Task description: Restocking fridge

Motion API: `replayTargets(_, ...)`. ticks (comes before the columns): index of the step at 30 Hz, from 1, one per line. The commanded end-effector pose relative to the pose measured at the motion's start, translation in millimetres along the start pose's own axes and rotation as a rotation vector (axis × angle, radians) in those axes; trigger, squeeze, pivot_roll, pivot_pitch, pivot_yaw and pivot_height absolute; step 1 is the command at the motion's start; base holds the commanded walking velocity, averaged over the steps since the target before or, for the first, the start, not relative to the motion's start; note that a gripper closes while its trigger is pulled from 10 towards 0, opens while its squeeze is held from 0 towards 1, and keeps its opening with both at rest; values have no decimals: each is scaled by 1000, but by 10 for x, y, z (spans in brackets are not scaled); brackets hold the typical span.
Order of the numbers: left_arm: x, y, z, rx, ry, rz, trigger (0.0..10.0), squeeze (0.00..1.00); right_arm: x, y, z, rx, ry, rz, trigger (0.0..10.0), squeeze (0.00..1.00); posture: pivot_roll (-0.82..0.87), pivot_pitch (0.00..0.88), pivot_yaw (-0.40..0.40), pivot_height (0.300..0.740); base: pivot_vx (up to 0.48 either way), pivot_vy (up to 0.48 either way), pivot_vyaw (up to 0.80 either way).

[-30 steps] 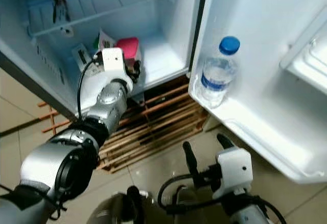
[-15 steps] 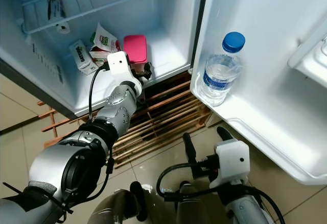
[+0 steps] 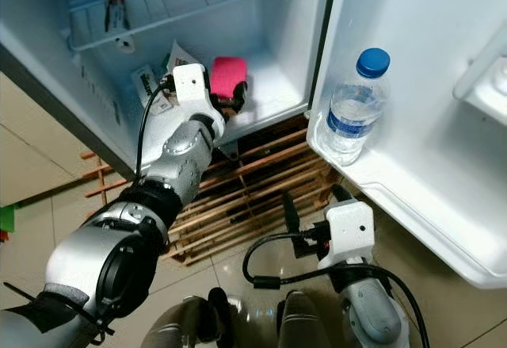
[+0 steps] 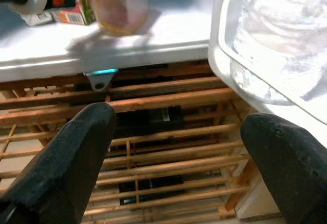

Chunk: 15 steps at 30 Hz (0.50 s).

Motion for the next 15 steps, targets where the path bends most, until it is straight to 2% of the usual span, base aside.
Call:
replayTargets(1,-55,50,-162,46,-25,-31,10000,0,-14,-24,-7,-8,-18,8,10000,0,-244,58,96,740,0,0,0)
replayTargets(5,-45,104,-345,114,-40,-64,10000,0,-110,-179,30,-38,-15,-3,10000,0,-219,0,93,740,0,0,0)
replayTargets(8,18,191,-401,104,-65,-102,10000,0,-142,-270,137,-80,-9,-5,10000,0,-212,0,91,740,0,0,0)
replayTargets(10,143,349,-381,51,-108,-136,10000,0,-201,-327,235,-120,-20,-28,10000,0,-192,0,87,740,0,0,0)
replayTargets(11,143,349,-381,51,-108,-136,10000,0,-201,-327,235,-120,-20,-28,10000,0,-192,0,87,740,0,0,0)
replayTargets(12,149,497,-234,-63,-106,-197,10000,0,-254,-362,254,-138,-21,-53,10000,0,-179,0,84,740,0,0,0)
replayTargets(13,179,600,-143,-132,-117,-214,10000,0,-290,-369,260,-148,-27,-74,10000,0,-179,0,84,740,0,0,0)
replayTargets(15,307,749,-113,-178,-124,-197,10000,0,-377,-387,252,-159,-32,-122,10000,0,-169,0,79,740,0,0,0)
Point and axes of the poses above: a point about 5 cm out from each wrist's last joint towards the gripper, its own y axis pointing back from the gripper into the wrist, its own z axis along the axis of the wrist's last joint, x = y × z, the point moved 6 cm from there along -y, pointing out of the wrist towards the gripper, and after that the axes turned 9 degrees about -y, right-handed, at the moved point
